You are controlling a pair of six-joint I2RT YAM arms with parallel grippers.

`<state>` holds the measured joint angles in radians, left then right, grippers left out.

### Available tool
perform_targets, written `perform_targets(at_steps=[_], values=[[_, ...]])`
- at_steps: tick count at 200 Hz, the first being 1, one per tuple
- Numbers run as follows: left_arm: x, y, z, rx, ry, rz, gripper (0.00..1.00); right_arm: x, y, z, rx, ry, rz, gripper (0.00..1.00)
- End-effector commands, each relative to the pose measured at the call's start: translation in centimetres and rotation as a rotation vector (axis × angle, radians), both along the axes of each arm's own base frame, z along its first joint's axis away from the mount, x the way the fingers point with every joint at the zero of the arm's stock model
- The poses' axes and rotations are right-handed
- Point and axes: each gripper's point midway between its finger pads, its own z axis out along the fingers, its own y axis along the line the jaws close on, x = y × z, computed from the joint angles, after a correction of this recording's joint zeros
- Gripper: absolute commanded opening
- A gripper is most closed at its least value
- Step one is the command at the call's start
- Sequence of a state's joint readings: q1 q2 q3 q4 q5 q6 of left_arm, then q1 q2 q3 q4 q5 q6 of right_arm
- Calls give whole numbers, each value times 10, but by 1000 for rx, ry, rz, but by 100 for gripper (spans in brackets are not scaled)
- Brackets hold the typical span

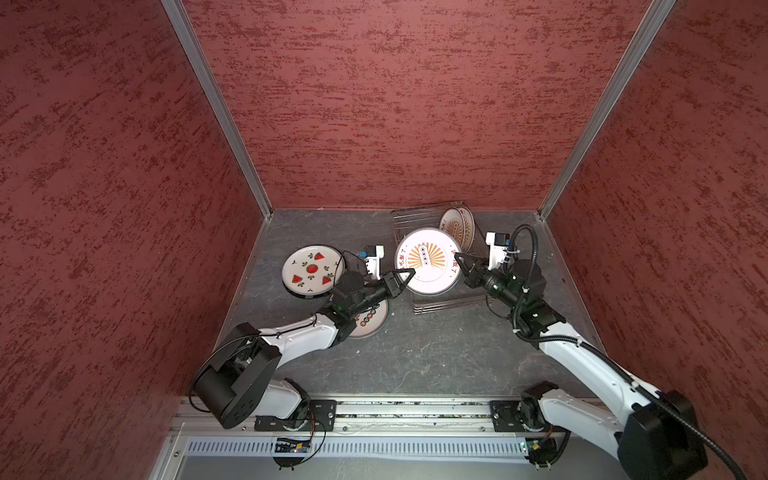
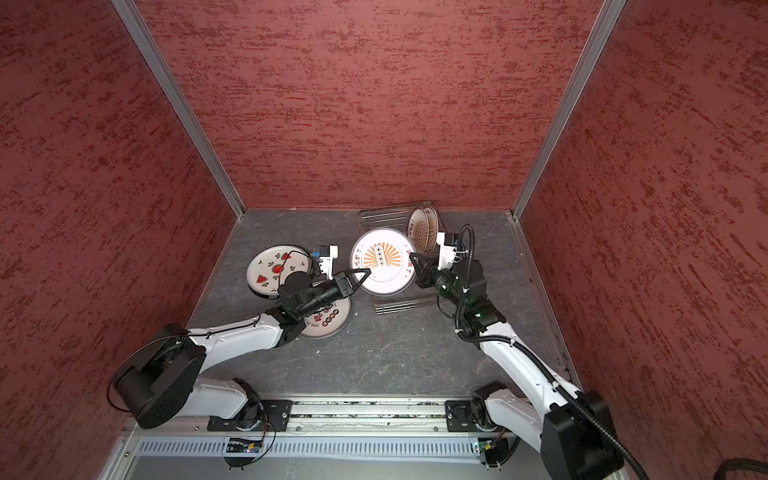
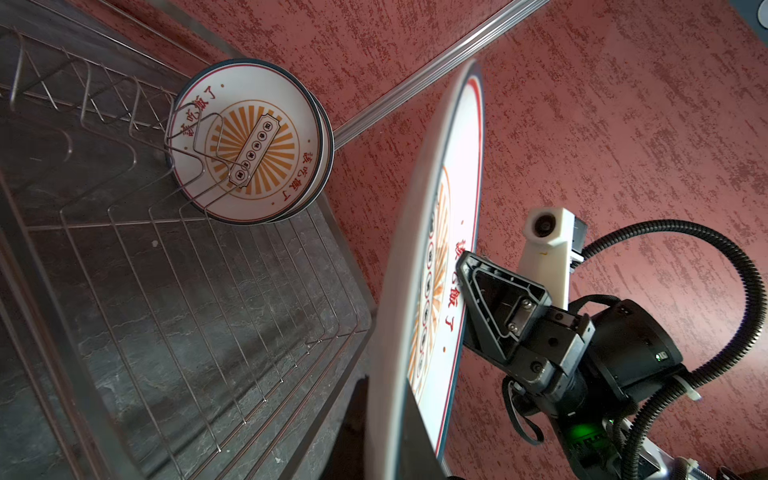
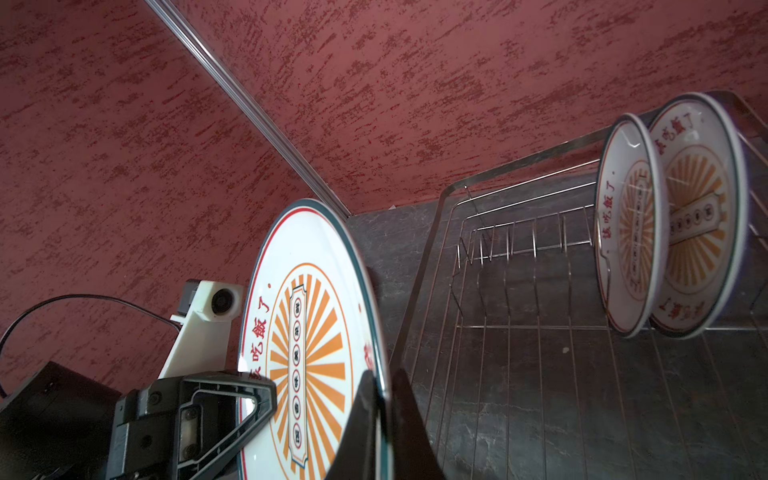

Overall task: Unload the plates from the dish rack
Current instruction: 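Lift the sunburst plate out of the rack with the right gripper toward the left gripper, then grasp the sunburst plate rim with the left gripper while right releases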

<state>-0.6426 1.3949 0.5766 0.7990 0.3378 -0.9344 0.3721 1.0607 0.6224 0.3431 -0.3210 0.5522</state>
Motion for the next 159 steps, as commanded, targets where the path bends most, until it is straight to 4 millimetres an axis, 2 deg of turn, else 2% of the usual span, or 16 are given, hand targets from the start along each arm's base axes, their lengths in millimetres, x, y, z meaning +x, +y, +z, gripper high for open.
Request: perform_targets(at_steps=[1,46,83,126,133,137,159], values=[[2,-4,5,47,-26,15,8,1,1,0,-3,-44,2,5],[5,-4,1,32,6,24,0,0,7,-8,-3,-35,35,15],[8,-4,6,31,2,33,0,-3,14,-10,5,-46,82,37],[10,2,6,25,9,58,0,-1,21,-14,18,-10,120,79],[11,4,7,24,8,65,0,1,21,-16,18,8,114,88],[11,5,7,24,10,69,0,3,20,-17,17,17,106,98],[15,13,10,16,18,80,0,10,12,-17,17,27,38,99]])
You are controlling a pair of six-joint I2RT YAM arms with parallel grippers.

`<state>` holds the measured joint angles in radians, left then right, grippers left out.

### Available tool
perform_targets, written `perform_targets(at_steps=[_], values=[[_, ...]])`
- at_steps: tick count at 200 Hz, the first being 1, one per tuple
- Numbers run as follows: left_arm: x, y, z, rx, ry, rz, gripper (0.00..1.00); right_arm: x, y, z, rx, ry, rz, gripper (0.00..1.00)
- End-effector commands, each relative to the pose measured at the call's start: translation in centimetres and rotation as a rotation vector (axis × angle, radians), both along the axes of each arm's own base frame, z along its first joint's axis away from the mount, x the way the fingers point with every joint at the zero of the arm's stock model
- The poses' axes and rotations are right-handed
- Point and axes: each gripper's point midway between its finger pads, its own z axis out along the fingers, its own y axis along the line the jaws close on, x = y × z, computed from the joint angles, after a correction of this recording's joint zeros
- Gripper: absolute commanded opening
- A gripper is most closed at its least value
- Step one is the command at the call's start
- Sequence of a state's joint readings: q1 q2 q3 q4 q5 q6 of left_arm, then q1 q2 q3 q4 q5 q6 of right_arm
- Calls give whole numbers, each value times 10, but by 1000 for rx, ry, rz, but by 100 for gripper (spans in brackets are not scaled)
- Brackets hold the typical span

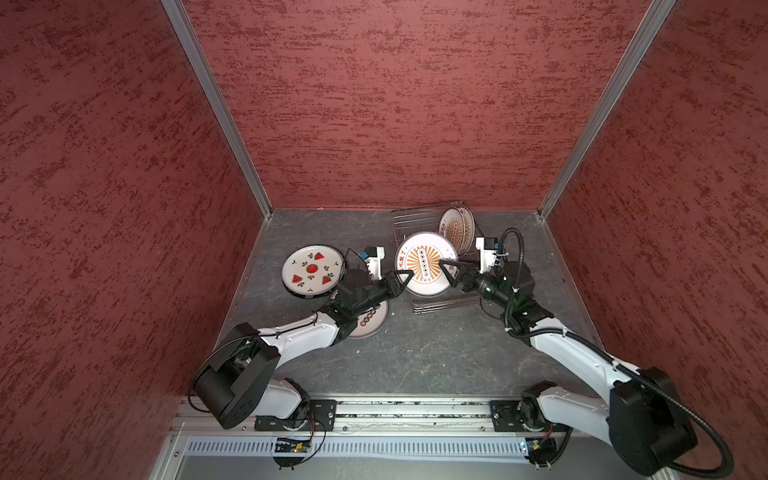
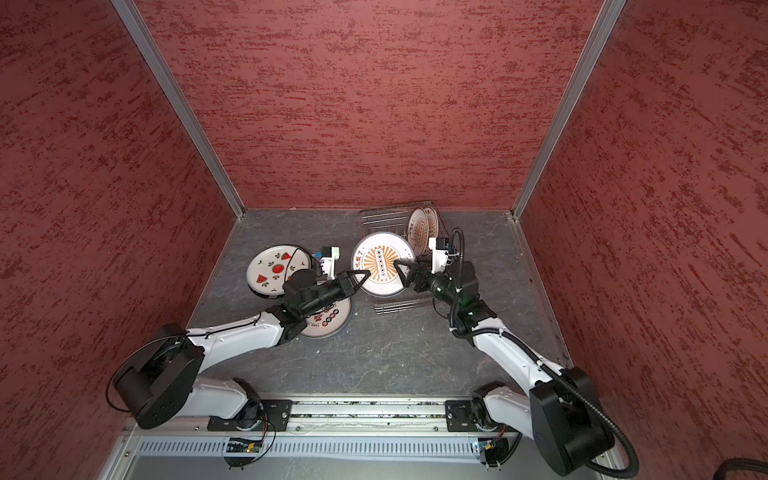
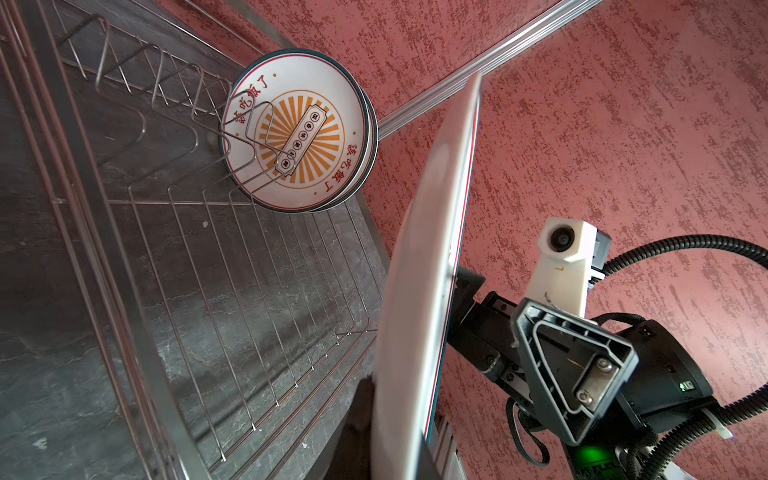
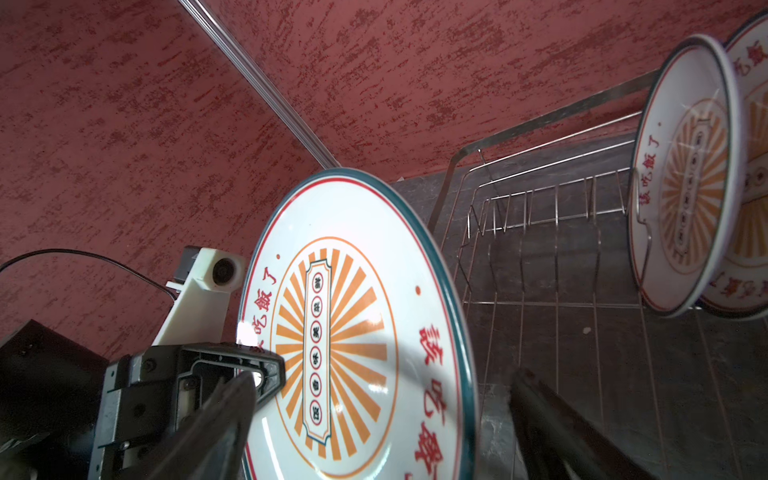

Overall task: Unload the plates from the dish rack
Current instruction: 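Grasp the sunburst plate rim with the left gripper while right releases, then carry the sunburst plate onto the red-lettered stack with left while right withdraws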

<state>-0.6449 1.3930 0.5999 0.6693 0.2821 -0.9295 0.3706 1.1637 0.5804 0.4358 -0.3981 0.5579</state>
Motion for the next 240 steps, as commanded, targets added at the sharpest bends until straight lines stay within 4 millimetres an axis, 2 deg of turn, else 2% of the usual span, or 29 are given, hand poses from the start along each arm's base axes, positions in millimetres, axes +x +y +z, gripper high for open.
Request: perform_targets(at_steps=[1,38,67,112,117,150,196,210,240], values=[[7,9,30,-51,-61,27,0,7,-3,18,22,-28,-40,99],[9,35,37,-65,-66,87,0,12,-3,25,7,-39,-53,99],[5,54,45,-49,-59,125,0,20,-3,23,-24,-44,-64,99],[-4,91,39,-69,-11,162,0,28,7,26,-23,-60,-26,99],[-5,95,30,-50,21,169,0,27,9,27,-22,-64,-16,99],[-12,117,15,-6,63,215,0,23,13,33,-31,-114,21,99],[-18,143,-19,36,185,262,0,32,4,21,-109,-102,-50,99],[-20,147,-26,36,209,259,0,25,16,23,-113,-127,15,99],[-19,154,-38,47,246,268,0,-10,63,25,-160,-210,256,99]])
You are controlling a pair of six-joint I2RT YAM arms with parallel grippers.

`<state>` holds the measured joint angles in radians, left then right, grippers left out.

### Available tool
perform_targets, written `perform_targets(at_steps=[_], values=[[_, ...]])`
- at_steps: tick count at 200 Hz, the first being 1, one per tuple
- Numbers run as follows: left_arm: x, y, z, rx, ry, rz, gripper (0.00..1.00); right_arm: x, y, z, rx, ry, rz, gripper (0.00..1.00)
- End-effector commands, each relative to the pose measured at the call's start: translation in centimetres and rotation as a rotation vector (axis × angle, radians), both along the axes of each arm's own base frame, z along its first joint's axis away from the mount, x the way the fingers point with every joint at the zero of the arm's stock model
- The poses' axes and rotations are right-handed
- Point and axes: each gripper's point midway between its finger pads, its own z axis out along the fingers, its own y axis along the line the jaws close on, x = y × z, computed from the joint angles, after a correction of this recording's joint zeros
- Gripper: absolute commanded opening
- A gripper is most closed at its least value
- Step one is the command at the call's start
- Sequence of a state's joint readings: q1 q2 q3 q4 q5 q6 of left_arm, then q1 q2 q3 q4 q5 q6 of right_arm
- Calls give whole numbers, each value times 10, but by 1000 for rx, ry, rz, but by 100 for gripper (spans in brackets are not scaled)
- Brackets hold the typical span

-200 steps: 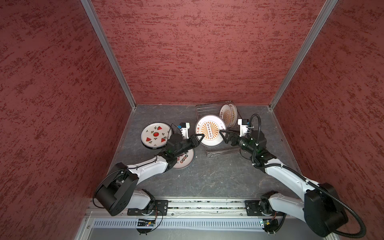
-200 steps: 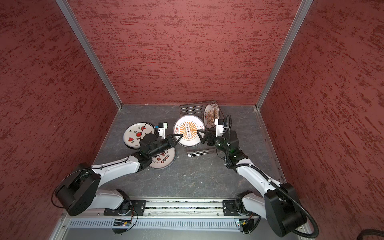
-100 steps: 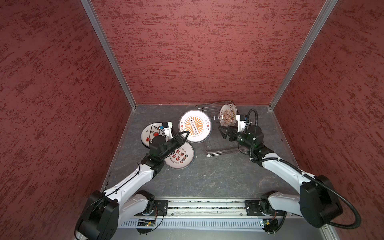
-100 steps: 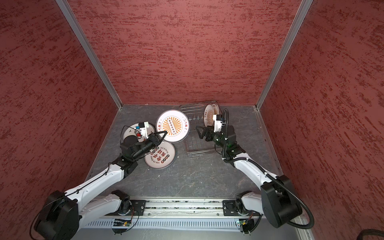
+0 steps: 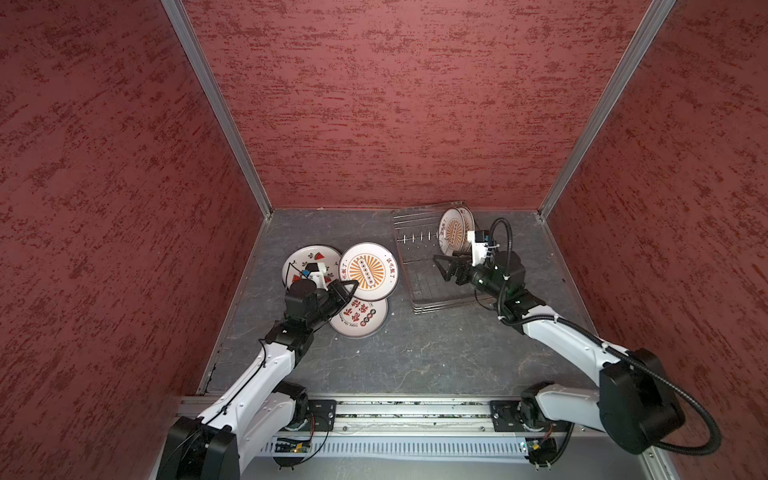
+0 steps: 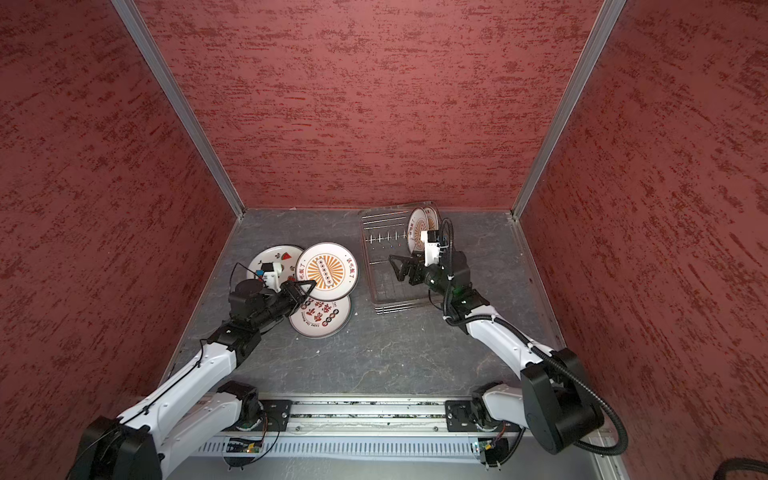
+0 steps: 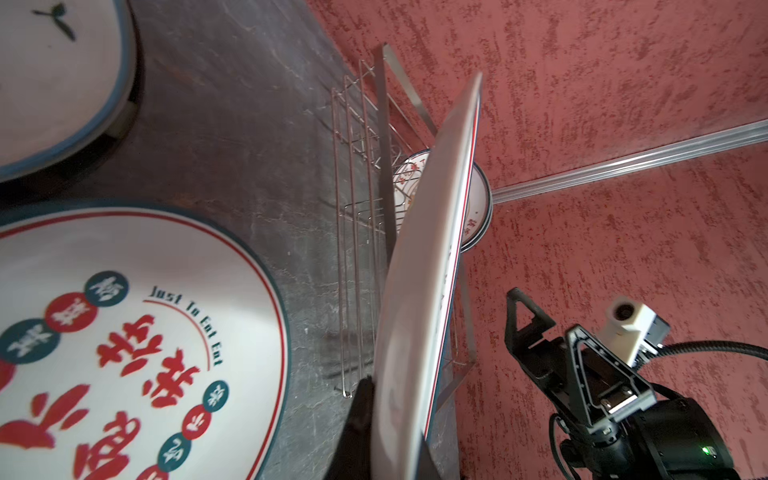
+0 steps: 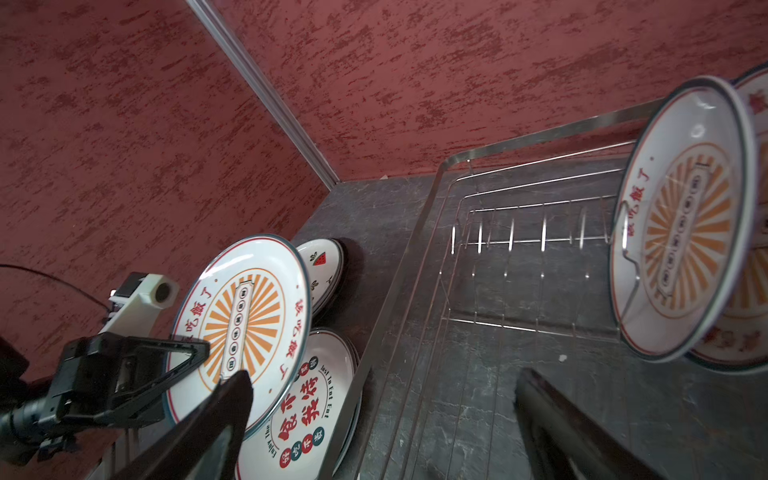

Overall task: Unload the plates from the dish rack
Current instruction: 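Carry the sunburst plate onto the red-lettered stack with left while right withdraws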

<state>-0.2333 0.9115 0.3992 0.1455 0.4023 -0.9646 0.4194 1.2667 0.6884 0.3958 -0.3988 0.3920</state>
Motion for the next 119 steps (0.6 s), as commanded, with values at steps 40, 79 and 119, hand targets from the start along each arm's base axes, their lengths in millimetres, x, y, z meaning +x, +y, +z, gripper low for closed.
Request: perform_targets(at_steps=[40,79,119], values=[[-6,13,-19,8,62,9,0,-32,74,0,-163,-95,242,99],[-13,23,-33,24,124,59,0,-35,99,-13,-205,-93,290,99],[-23,34,-50,35,185,100,0,-37,118,-33,-278,-79,307,99]])
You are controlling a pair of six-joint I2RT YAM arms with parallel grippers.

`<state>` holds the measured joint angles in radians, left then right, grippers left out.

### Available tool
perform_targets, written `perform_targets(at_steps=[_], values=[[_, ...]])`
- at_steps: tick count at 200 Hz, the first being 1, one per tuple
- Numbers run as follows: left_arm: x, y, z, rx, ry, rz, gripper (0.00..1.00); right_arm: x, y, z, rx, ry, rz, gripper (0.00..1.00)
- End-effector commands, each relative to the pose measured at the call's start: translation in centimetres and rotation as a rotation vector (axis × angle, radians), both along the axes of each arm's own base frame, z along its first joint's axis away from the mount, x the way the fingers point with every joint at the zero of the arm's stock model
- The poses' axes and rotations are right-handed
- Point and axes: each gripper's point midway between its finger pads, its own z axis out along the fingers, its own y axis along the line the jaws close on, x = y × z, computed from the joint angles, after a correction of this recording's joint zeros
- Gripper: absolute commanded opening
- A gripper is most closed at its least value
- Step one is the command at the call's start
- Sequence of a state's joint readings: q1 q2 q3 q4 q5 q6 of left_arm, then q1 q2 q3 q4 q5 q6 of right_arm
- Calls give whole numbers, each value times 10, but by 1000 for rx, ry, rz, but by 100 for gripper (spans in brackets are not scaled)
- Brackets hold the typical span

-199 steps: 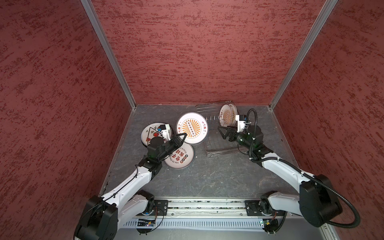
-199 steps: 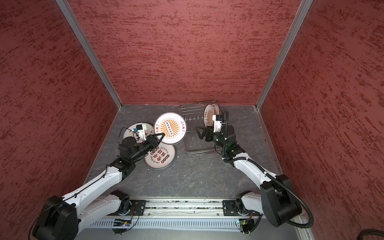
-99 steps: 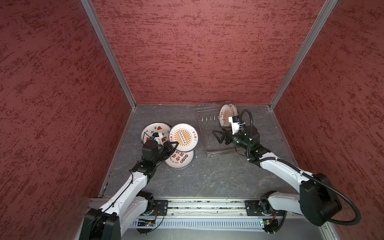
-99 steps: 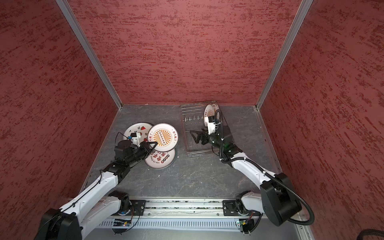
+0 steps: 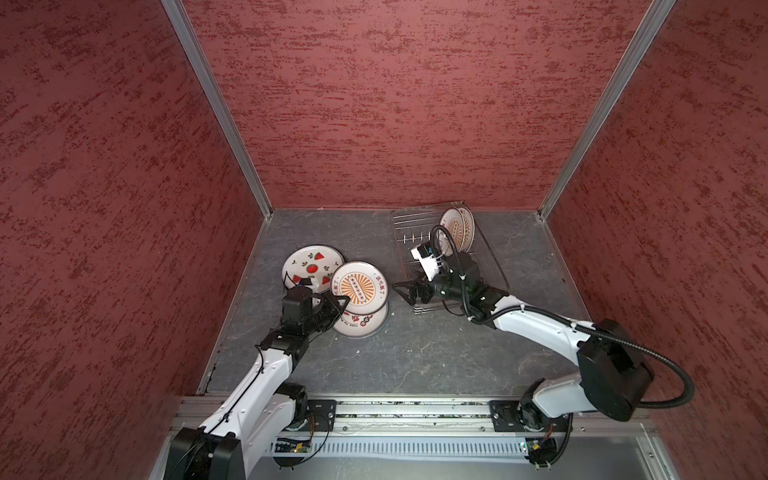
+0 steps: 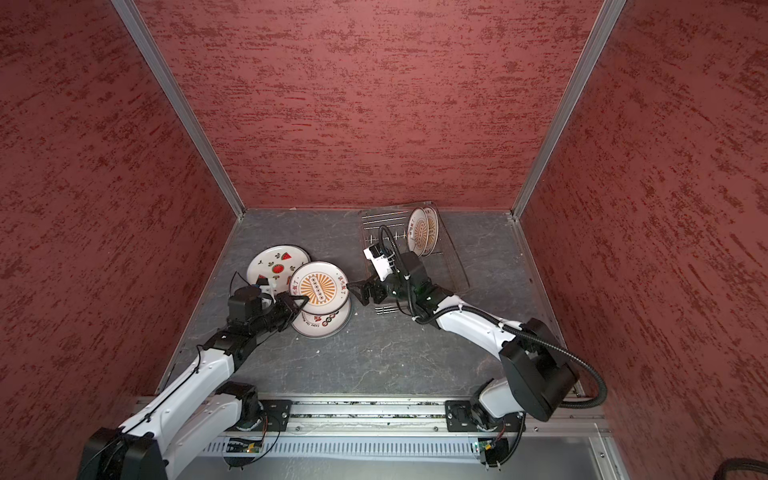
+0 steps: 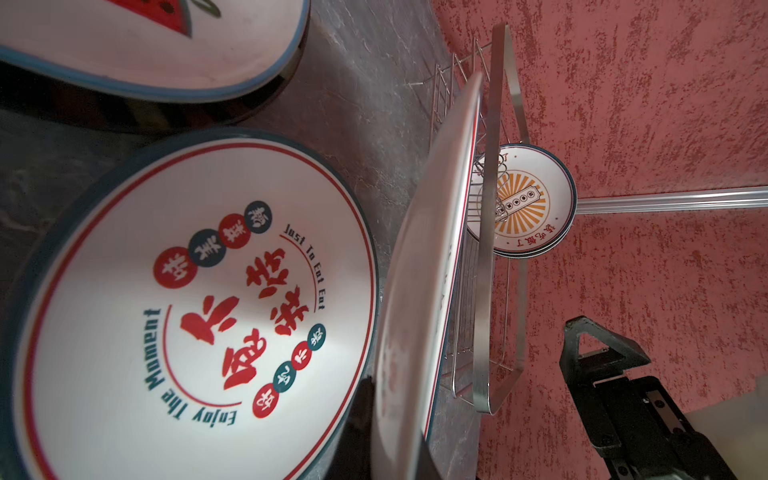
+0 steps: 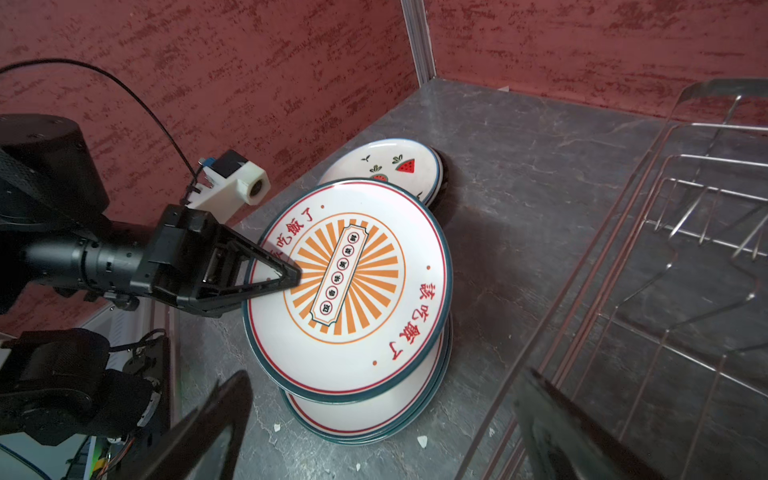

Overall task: Unload the plates from the dish rack
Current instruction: 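Carry the sunburst plate onto the red-lettered stack with left while right withdraws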

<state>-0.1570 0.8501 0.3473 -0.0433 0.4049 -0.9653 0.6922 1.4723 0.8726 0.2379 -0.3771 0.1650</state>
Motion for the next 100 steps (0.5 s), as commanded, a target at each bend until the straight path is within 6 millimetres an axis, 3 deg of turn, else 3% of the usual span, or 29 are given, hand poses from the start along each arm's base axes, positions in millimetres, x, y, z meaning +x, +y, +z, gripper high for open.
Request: perform_targets(at_steps=[1,100], values=[[-3,7,-6,3,9,26,0,2,10,2,-44,-56,7,99],[-16,15,-36,-10,108,81,3,0,45,-17,-110,-42,47,99]])
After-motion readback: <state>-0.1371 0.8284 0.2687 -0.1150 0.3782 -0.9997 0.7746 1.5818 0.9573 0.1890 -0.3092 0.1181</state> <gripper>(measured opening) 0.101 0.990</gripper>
